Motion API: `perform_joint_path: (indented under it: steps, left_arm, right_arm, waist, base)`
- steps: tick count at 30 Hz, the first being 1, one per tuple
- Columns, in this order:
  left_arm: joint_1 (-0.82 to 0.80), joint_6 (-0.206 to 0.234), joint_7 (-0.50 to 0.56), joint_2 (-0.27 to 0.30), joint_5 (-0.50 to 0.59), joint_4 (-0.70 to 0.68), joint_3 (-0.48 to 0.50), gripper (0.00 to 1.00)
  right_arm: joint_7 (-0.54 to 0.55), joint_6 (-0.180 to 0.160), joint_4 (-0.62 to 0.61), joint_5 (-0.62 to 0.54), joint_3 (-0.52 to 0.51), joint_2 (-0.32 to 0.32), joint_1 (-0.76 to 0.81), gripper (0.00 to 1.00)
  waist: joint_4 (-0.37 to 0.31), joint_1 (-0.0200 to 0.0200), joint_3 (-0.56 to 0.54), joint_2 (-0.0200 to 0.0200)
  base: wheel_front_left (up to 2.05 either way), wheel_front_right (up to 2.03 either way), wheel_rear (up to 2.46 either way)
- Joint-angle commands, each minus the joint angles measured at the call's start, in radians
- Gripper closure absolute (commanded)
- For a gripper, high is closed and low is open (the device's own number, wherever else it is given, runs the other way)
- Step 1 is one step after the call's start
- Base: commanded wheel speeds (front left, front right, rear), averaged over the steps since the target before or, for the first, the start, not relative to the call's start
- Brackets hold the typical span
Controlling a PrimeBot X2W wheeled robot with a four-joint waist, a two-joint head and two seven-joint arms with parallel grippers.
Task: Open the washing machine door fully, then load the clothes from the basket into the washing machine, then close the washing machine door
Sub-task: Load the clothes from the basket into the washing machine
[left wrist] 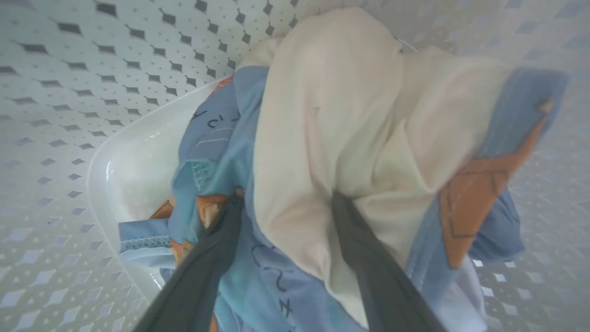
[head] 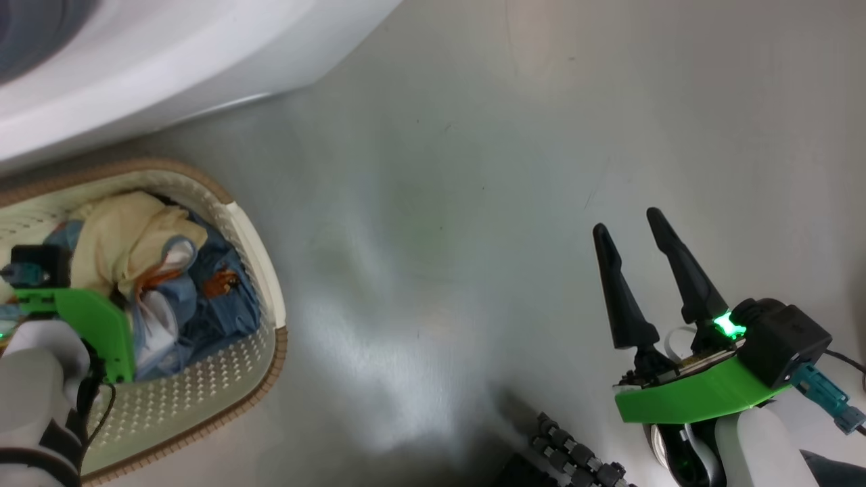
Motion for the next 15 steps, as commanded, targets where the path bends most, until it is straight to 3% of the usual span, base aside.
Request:
perform_joint_path:
  steps: [1,4,5,7,8,10,15]
  left_arm:
    - [0.002,-0.003,-0.007,0.027,0.009,0.002,0.015,0.00]
    - [-0.016,-0.009,-0.017,0.008,0.006,0.009,0.006,0.00]
    - [-0.020,-0.012,-0.021,0.001,0.005,0.012,0.003,0.07]
    - [-0.025,-0.016,-0.033,-0.013,0.006,0.016,-0.007,0.51]
    - [-0.027,-0.017,-0.041,-0.018,0.006,0.018,-0.010,0.56]
    - [-0.027,-0.019,-0.049,-0.029,0.007,0.023,-0.018,0.96]
    - [-0.009,-0.018,-0.086,-0.059,-0.009,0.034,-0.019,1.00]
  right_arm:
    - [-0.007,0.003,-0.026,-0.007,0.014,-0.009,0.003,0.00]
    - [-0.007,0.003,-0.030,-0.009,0.010,-0.009,0.003,0.00]
    - [-0.007,0.003,-0.030,-0.010,0.008,-0.009,0.004,0.00]
    - [-0.007,0.003,-0.031,-0.009,0.004,-0.009,0.005,0.00]
    - [-0.007,0.003,-0.032,-0.009,0.002,-0.009,0.006,0.00]
    - [-0.007,0.003,-0.032,-0.008,-0.005,-0.009,0.005,0.00]
    - [-0.007,0.003,-0.025,-0.012,-0.025,-0.009,0.006,0.00]
  waist:
    - [0.004,0.0000,0.024,0.0000]
    - [0.006,0.0000,0.034,0.0000]
    - [0.007,0.0000,0.035,0.0000]
    - [0.008,0.0000,0.037,0.0000]
    - [0.008,0.0000,0.037,0.0000]
    - [0.011,0.0000,0.033,0.0000]
    - [0.037,0.0000,-0.003,0.0000]
  base:
    - [0.00,0.00,0.00]
    - [0.00,0.00,0.00]
    - [0.00,0.00,0.00]
    - [0.00,0.00,0.00]
    - [0.00,0.00,0.00]
    - [0.00,0.00,0.00]
    - [0.00,0.00,0.00]
